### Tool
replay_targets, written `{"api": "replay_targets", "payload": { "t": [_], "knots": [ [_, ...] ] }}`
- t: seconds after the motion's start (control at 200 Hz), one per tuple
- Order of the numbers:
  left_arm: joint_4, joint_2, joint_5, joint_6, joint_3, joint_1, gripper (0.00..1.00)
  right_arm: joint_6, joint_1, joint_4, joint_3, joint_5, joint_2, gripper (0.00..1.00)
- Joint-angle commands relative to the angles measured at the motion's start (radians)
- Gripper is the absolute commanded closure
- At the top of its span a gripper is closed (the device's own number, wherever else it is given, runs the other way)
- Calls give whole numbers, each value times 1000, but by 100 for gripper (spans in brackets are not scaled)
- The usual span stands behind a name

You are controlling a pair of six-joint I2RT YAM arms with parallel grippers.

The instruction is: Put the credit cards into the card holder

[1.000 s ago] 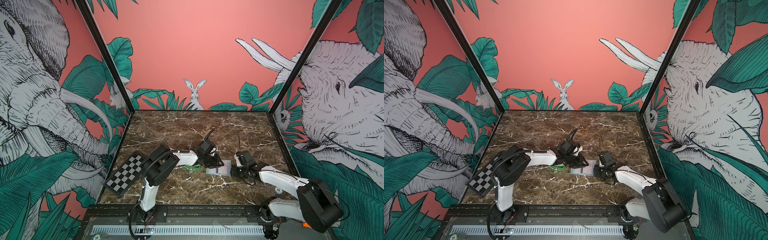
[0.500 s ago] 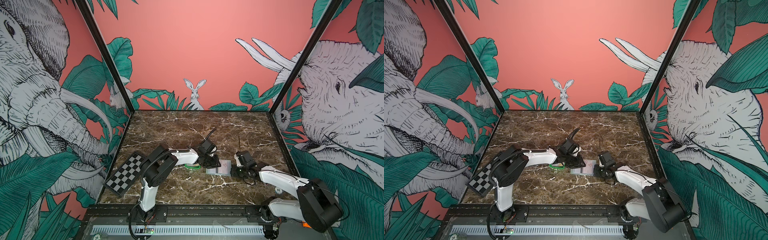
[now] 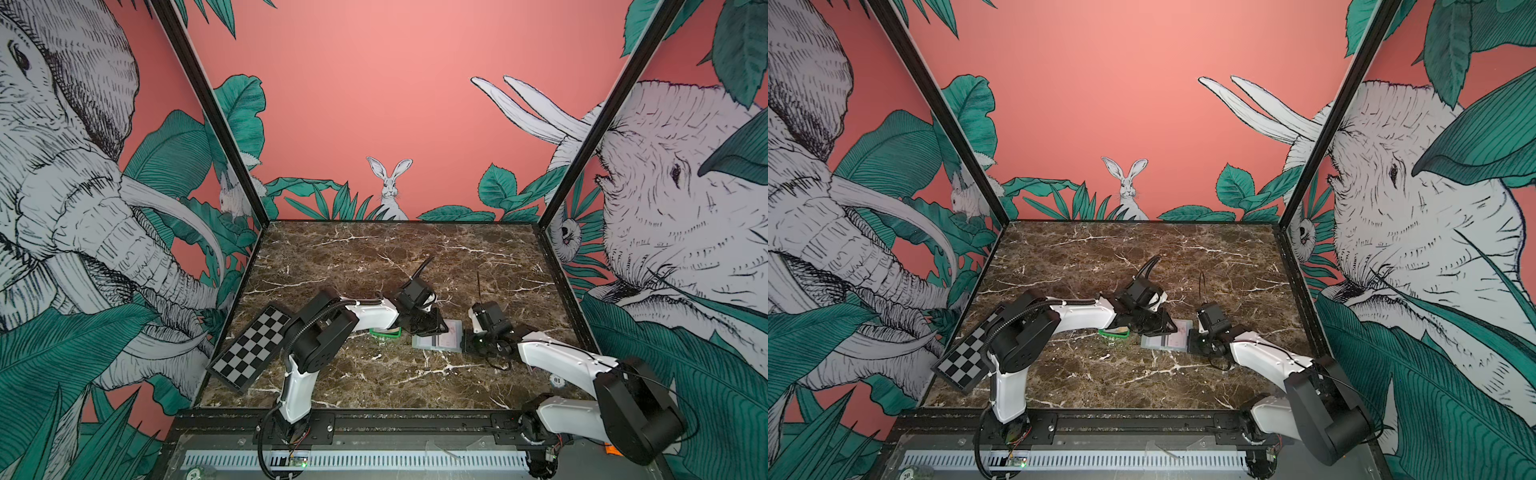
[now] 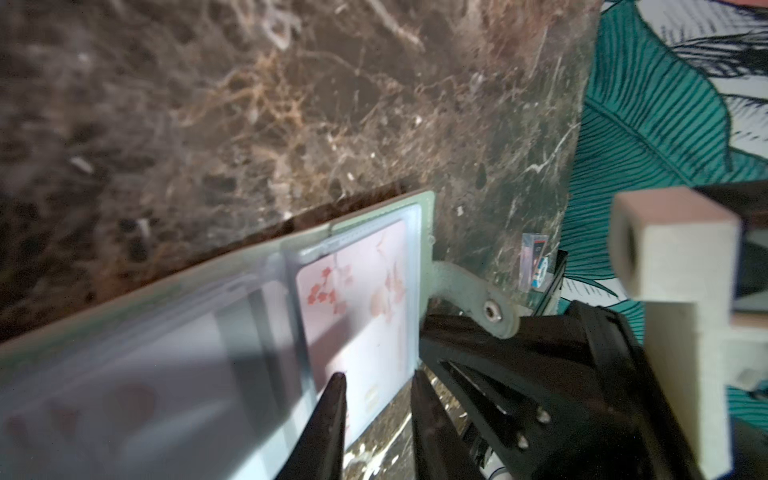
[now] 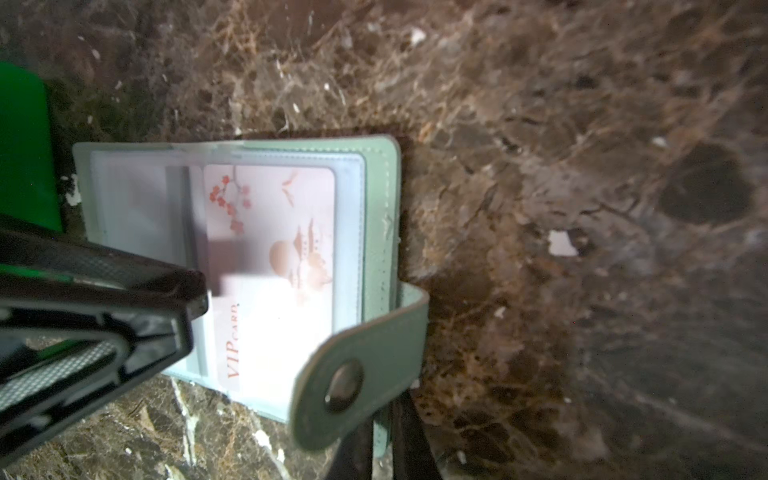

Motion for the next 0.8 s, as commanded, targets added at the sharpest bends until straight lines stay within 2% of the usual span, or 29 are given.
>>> {"api": "replay_targets", "payload": {
  "t": [0.0,0.17,0.375,0.795],
  "knots": [
    [88,2,42,-31,-10,-7,72,-7,1,-52,-4,6,-9,88],
    [32,-21,16,-1,-20,-7,73,-6,2,-65,0,7,-27,88],
    [-122,-124,-88,79,-56,-6,68,-6,1,-79,4,5,-69,88],
    [-180,-338,-207,91,-250,-1,61,7,5,-104,10,-11,-170,87]
  ]
}}
